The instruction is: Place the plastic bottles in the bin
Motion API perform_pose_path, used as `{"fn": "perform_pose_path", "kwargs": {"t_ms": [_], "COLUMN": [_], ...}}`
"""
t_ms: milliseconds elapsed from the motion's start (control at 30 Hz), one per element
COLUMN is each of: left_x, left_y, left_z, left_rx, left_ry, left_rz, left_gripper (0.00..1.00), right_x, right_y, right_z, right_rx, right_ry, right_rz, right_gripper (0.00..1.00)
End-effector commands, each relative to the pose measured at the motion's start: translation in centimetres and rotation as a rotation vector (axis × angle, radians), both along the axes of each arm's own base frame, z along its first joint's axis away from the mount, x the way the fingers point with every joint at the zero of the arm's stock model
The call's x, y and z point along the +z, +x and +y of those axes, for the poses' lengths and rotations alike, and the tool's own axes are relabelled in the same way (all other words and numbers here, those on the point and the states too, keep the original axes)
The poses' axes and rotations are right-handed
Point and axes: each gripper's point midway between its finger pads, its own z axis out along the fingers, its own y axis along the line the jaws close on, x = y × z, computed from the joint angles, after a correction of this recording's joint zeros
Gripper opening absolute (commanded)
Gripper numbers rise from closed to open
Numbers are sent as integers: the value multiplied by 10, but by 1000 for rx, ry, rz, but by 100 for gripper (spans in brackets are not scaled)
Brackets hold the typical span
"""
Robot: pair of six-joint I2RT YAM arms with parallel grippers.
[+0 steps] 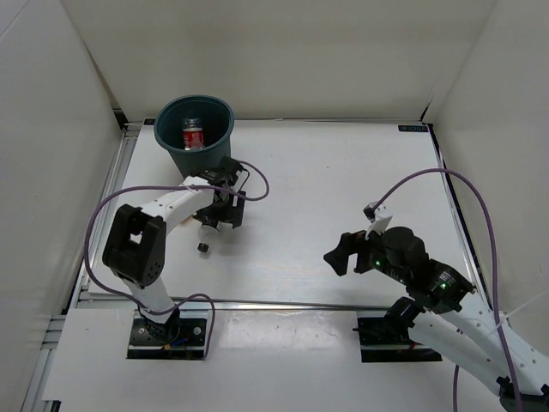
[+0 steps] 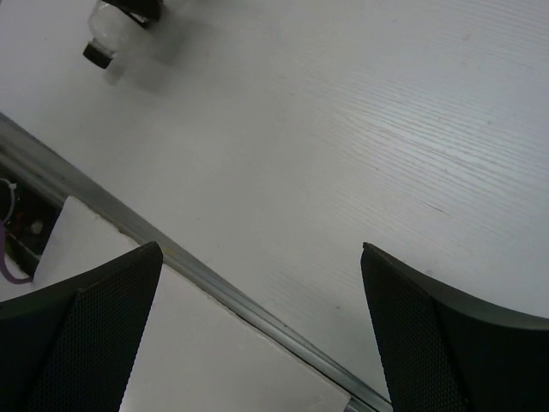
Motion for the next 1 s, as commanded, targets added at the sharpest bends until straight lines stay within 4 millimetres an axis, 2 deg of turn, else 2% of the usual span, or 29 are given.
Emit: {"fn": "perform_pose_path", "kwargs": {"t_ms": [0, 33, 200, 467, 567, 667, 700, 767, 833, 867, 933, 967], "left_x": [5, -3, -12, -35, -40, -43, -40, -37, -28, -17, -2, 15], "left_y": [23, 20, 30, 35, 31, 28, 29, 28, 30, 31, 31, 32], "left_z": [-7, -3, 1, -11, -13, -15, -15, -19, -20, -23, -28, -31], "left_rx": [9, 11, 7, -18, -34, -48, -48, -67, -67, -87, -102, -106], "left_ry": [-16, 5, 49, 23, 11, -1, -6, -6, -17, -15, -12, -28], "left_rz": [-97, -80, -96, -47, -31, -21, -31, -39, -61, -93, -140, -187], "left_gripper": [100, 100, 100, 100, 91, 74, 61, 48, 41, 36, 32, 29], "right_x": [15, 15, 20, 11, 11, 8, 10, 10, 6, 6, 3, 3], "right_y": [-7, -9, -14, -12, -9, -9, -8, -8, -7, -7, -8, -7], "right_z": [13, 14, 19, 19, 17, 15, 14, 14, 12, 13, 11, 11], "right_rx": [96, 108, 151, 137, 119, 105, 97, 97, 89, 85, 85, 76], "right_ry": [47, 51, 73, 62, 55, 56, 59, 59, 50, 56, 47, 44], "right_rz": [-43, -39, -46, -29, -35, -31, -41, -41, -37, -31, -23, -25], "right_gripper": [100, 100, 100, 100, 100, 100, 100, 100, 100, 100, 100, 100]}}
